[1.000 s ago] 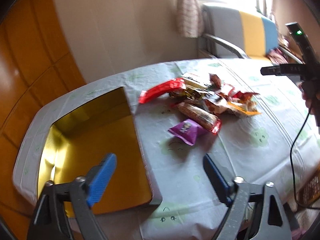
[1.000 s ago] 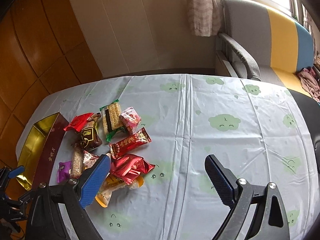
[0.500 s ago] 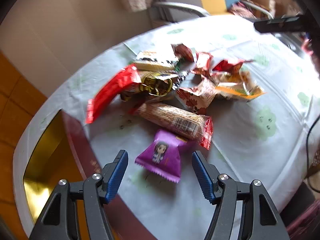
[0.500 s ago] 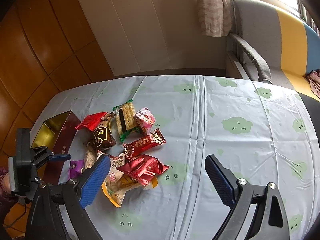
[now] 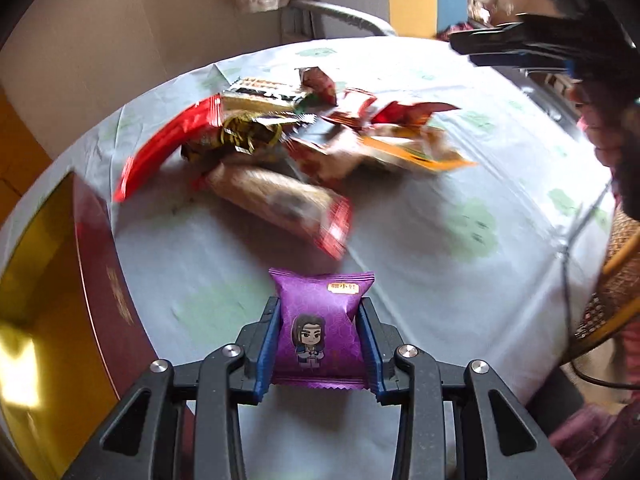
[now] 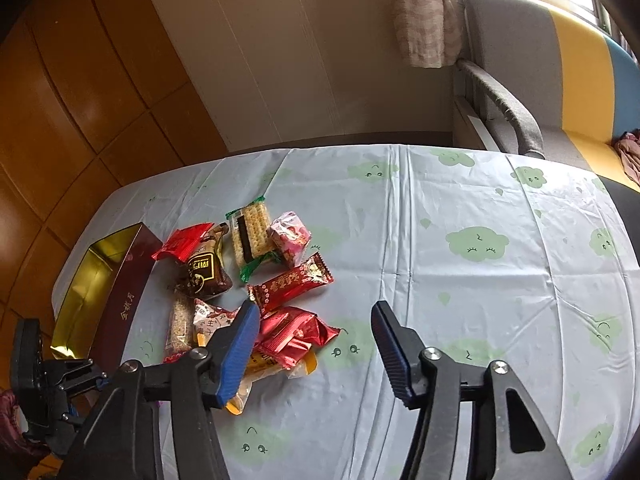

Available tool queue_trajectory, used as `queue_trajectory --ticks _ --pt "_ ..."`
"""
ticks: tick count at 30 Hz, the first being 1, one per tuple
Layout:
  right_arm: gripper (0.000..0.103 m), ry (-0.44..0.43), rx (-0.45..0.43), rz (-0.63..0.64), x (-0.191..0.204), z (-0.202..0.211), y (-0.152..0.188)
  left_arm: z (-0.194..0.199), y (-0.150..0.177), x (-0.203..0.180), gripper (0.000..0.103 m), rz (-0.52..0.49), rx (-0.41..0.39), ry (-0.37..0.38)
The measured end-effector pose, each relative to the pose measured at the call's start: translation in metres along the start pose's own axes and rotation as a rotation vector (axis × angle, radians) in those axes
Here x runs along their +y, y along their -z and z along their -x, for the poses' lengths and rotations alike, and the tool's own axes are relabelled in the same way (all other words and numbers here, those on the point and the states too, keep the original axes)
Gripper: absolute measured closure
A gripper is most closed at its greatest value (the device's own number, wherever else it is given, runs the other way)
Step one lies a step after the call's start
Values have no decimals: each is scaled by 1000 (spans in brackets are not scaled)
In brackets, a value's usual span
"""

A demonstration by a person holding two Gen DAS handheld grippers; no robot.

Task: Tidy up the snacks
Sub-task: 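Grasp the purple snack packet with the left gripper and lift it, then drop the purple packet into the tin with the left gripper while the right grasps a red packet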

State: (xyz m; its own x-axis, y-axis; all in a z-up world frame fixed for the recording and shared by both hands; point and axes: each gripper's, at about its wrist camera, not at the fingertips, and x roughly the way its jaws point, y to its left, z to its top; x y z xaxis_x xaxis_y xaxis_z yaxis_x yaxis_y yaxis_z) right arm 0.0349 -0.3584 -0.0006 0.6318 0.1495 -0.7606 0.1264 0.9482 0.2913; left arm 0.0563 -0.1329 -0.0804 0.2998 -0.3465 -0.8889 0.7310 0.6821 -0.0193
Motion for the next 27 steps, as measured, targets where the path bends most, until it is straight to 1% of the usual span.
queue_trajectory --ticks 1,5,7,8,10,12,13,15,16,17,19,20,22,24,25,27 --pt "52 -23 12 17 4 -2 1 4 4 -4 66 16 -11 2" --pt "53 -111 65 94 28 -9 12 24 28 -11 65 99 -68 14" --pt "53 -134 105 51 32 -16 19 38 37 -11 65 146 -100 23" --pt "53 -144 102 28 31 -17 21 45 42 -11 65 158 -114 21" --pt "53 -109 101 -43 23 -19 24 57 49 -5 65 187 -143 13" --pt "53 -96 95 -159 8 -20 25 72 56 2 65 219 -175 8" --pt "50 -85 88 -202 2 -19 25 78 57 8 65 234 -194 1" --pt "42 -69 77 -267 -6 -19 22 87 60 17 65 259 -221 -5" --pt "35 -64 80 -309 -10 -21 18 91 60 21 65 276 -234 -5" --pt "32 -55 90 -341 -13 -25 14 95 61 25 65 292 -247 -3" --pt "30 -28 113 -344 -13 -36 4 102 62 35 65 315 -267 -6" --pt "29 -19 142 -334 -12 -44 -1 106 63 39 65 326 -281 -11" --pt "29 3 241 -305 -6 -65 -6 113 63 47 65 344 -299 -17" --pt "29 18 300 -272 -1 -81 -8 119 66 57 65 369 -309 -31" --pt "29 11 330 -263 2 -88 -8 121 67 61 65 377 -312 -37" --pt "42 17 349 -262 4 -95 -5 126 70 74 65 407 -321 -61"
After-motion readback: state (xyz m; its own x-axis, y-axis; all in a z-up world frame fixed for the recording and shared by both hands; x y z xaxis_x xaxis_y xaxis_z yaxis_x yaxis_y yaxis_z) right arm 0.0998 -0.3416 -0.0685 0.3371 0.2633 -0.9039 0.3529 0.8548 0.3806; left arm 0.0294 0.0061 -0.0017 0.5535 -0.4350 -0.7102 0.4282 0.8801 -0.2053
